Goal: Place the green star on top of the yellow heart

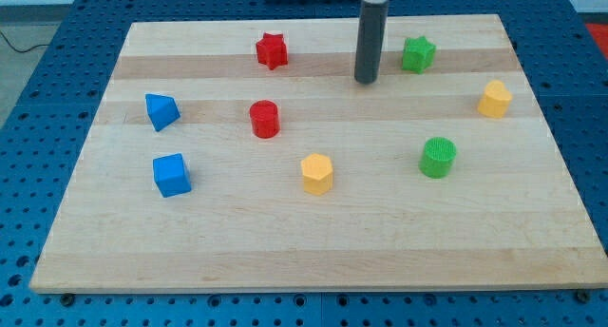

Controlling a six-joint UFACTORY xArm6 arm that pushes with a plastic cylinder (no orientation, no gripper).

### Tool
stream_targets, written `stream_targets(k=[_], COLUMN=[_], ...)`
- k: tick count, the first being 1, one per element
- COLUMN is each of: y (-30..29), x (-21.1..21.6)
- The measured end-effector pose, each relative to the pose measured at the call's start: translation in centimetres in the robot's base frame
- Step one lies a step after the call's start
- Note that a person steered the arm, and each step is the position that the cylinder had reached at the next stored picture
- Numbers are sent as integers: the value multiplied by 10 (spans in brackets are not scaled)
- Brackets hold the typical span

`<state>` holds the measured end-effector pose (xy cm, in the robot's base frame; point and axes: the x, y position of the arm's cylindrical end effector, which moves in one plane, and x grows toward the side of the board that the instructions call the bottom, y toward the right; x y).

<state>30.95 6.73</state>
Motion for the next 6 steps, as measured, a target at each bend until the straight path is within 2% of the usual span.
stream_targets(k=[1, 3, 4, 6], y=[24, 151, 157, 175], x=[-27, -24, -23, -60])
